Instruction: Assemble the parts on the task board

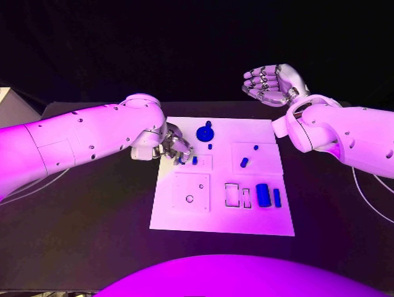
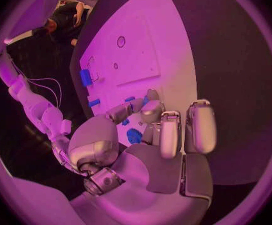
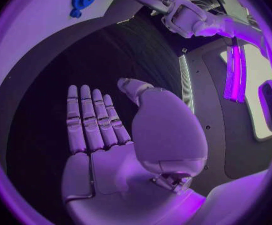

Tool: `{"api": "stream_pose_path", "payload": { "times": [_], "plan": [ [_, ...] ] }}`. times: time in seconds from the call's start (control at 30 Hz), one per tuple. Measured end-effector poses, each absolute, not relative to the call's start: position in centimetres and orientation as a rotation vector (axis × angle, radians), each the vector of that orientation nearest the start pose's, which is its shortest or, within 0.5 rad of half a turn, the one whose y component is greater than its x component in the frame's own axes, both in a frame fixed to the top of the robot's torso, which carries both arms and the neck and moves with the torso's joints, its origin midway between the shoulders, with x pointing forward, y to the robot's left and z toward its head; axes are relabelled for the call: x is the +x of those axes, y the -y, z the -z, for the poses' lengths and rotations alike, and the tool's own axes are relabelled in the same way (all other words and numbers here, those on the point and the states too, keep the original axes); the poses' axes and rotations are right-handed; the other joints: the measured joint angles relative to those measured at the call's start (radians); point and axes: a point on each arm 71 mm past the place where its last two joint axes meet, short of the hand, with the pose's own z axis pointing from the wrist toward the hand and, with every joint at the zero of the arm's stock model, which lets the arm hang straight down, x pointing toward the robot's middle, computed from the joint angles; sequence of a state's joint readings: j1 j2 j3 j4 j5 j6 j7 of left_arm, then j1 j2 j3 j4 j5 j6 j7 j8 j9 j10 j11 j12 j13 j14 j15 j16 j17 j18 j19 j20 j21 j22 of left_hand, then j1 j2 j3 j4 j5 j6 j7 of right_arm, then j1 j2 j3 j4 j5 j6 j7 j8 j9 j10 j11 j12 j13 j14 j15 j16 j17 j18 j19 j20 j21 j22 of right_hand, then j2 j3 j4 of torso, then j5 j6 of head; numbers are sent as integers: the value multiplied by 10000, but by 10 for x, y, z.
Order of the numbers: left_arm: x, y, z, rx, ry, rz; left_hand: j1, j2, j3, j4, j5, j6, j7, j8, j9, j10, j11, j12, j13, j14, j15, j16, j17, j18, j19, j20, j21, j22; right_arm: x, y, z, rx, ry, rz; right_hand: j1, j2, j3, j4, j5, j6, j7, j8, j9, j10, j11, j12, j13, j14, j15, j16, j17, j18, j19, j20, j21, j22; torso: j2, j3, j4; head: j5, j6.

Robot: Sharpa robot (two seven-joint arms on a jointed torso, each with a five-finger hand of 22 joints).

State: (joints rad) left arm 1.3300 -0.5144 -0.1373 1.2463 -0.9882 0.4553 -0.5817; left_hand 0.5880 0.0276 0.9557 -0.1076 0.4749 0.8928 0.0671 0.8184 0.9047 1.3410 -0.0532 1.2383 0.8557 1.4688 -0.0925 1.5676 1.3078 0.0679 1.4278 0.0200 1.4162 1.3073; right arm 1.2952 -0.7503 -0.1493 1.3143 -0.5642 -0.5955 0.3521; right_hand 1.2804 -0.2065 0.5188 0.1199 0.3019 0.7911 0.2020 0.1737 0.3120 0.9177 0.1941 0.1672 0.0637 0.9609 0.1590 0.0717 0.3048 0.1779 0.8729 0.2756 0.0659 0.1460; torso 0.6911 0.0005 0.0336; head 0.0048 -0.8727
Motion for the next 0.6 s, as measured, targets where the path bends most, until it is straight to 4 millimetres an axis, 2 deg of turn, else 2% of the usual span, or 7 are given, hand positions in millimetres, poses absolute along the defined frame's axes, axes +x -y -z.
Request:
{"api": "stream_pose_path", "payload": {
  "times": [0.13,0.37,0.5,0.6],
  "plan": [
    [514,-130,220,979,-25820,3001,0,0,-229,226,-41,31,-30,-52,66,3,-2,0,13,0,0,0,0,0,0,0,0,0,530,230,165,5088,-13396,-10431,0,0,0,0,0,0,0,0,0,35,35,-56,0,0,0,0,-9,1,0,0,0,-10,0,0,0,-4,0],
    [514,-131,220,938,-25818,2994,4,-4,-513,263,-40,84,-82,-115,117,38,-34,0,27,-1,0,0,-1,1,-1,-1,0,0,530,230,165,5092,-13411,-10436,0,0,-27,-27,0,0,0,0,-10,35,35,-56,0,0,0,0,-37,0,0,0,0,-40,1,0,-5,-6,0],
    [514,-131,220,918,-25817,2995,114,-111,-673,354,-38,89,-87,-153,159,40,-34,0,51,-1,0,0,-1,1,-1,-1,0,0,530,230,165,5094,-13423,-10442,0,0,-27,-27,0,0,0,-39,-19,35,35,-95,0,0,0,0,-51,0,-26,26,0,-52,1,0,-2,-15,0],
    [514,-131,220,904,-25817,3001,231,-225,-955,401,-33,236,-225,-211,213,59,-53,0,59,-1,-1,0,-1,1,-1,-1,0,0,530,230,165,5094,-13429,-10446,0,0,-27,-27,0,0,0,-39,-19,35,35,-95,0,0,0,0,-64,0,-35,35,0,-67,0,0,-1,-17,0]
  ]
}}
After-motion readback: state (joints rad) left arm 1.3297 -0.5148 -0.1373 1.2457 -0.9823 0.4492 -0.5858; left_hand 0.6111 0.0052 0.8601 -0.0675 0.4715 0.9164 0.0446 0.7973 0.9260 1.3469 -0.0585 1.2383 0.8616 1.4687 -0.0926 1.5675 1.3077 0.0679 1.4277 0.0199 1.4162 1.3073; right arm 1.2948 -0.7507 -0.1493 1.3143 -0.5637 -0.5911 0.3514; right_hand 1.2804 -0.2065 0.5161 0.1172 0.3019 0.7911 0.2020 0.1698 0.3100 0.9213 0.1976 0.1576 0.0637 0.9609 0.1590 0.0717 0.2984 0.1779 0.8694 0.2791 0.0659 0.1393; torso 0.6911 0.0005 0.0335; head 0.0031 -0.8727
